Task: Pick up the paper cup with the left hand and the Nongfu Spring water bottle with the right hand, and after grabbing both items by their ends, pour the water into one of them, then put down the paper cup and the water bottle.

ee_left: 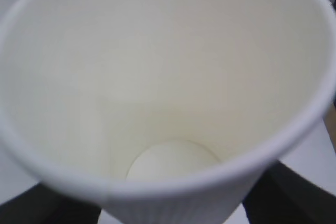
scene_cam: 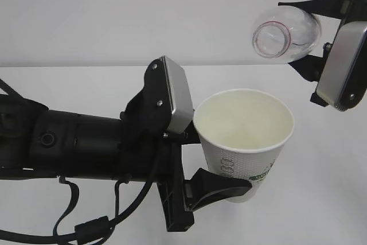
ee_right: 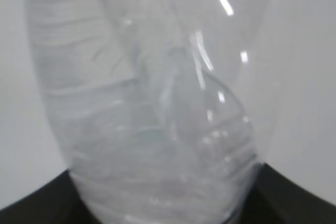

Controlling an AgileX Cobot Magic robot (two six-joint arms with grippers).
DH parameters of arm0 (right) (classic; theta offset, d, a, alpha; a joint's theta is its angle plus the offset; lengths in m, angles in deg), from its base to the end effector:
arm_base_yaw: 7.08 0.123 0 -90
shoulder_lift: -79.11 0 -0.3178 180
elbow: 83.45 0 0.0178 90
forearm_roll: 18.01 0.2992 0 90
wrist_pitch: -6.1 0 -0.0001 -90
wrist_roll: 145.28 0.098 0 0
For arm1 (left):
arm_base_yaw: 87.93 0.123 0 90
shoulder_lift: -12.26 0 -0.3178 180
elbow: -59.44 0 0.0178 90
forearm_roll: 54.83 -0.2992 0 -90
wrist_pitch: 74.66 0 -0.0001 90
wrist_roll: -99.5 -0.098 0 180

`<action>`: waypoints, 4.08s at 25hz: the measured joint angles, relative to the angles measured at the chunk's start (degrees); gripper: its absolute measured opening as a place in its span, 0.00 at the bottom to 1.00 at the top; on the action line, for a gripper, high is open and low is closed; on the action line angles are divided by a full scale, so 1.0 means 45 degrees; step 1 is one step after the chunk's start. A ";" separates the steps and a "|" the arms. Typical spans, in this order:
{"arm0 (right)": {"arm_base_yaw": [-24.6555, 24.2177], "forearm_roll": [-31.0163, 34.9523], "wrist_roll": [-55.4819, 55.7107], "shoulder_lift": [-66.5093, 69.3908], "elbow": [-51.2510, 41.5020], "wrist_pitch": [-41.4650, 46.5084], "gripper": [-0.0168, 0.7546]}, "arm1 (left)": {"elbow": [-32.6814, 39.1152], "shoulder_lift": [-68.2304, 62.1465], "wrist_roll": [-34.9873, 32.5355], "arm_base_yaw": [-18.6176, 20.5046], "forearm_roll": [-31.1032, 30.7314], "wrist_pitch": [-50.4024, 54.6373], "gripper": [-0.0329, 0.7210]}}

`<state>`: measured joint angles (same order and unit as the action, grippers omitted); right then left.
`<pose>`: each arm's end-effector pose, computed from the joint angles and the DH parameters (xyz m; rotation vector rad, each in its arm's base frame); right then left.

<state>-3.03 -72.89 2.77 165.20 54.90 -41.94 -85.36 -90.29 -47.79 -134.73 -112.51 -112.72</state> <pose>0.2984 0.0808 0.2640 -1.3902 0.9029 -0.4094 0.2087 -0.2968 0.1882 1.3887 1.4997 -0.8614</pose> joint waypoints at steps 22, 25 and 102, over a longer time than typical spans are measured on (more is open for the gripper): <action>0.0000 -0.0050 -0.2151 0.0000 0.0389 0.0285 0.59 | 0.0000 0.0000 0.0026 0.0000 -0.0025 0.0000 0.73; 0.0000 -0.0026 -0.2285 0.0000 0.0389 0.0425 0.59 | 0.0000 0.0000 0.0026 0.0000 -0.0025 0.0000 0.73; 0.0000 0.1306 -0.3966 0.0000 0.0389 0.1262 0.59 | -0.0044 0.0000 -0.1893 0.0000 0.3142 0.0690 0.72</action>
<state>-3.03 -67.01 -15.08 165.20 56.65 -36.26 -85.55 -90.29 -56.30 -134.73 -98.37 -109.62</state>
